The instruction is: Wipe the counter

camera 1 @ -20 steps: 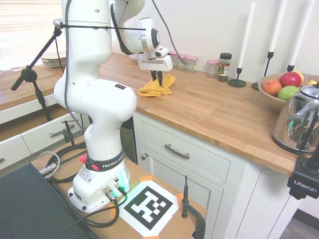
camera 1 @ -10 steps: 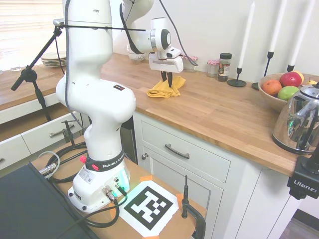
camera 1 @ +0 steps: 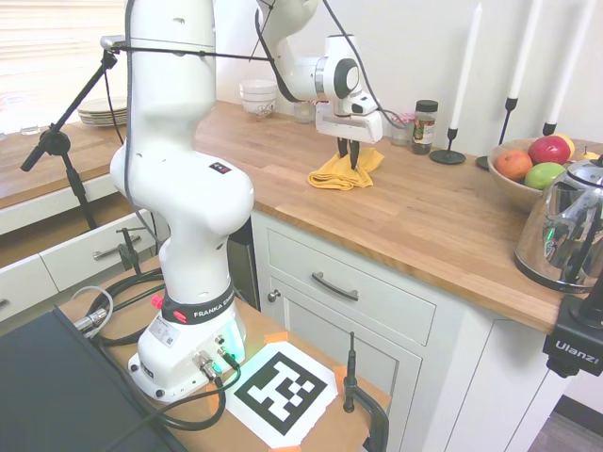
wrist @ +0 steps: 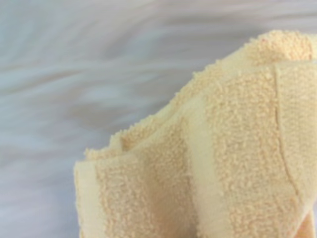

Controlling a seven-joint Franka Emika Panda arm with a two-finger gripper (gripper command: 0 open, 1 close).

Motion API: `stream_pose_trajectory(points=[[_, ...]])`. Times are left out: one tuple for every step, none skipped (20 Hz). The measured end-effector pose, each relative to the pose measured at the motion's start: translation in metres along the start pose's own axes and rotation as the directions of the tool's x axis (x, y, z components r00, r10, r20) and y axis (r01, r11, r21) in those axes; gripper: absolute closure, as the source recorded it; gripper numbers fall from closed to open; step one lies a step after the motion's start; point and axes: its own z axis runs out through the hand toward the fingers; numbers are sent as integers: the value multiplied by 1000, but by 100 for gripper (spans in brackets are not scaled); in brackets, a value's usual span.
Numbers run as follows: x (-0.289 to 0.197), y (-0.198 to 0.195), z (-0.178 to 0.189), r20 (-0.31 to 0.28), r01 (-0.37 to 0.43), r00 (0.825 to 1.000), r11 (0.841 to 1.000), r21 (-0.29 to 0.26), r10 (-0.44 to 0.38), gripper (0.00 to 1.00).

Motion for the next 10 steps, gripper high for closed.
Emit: stream_pose_trajectory(points=[[11,6,1,4,-10,1000,1000,2,10,100],[21,11,2,8,-18,1000,1000,6,18,100],[31,16,3,11,-26,1000,1000,8,26,100],[40,22,4,15,-34,999,999,11,34,100],[49,29,5,17,-43,999,999,13,43,100],[59,37,6,19,-52,998,999,15,51,100],[69,45,7,22,-62,998,998,17,62,100],[79,54,7,24,-73,997,997,19,72,100],[89,62,9,27,-83,996,996,22,82,100],[100,71,10,31,-93,995,995,27,93,100]])
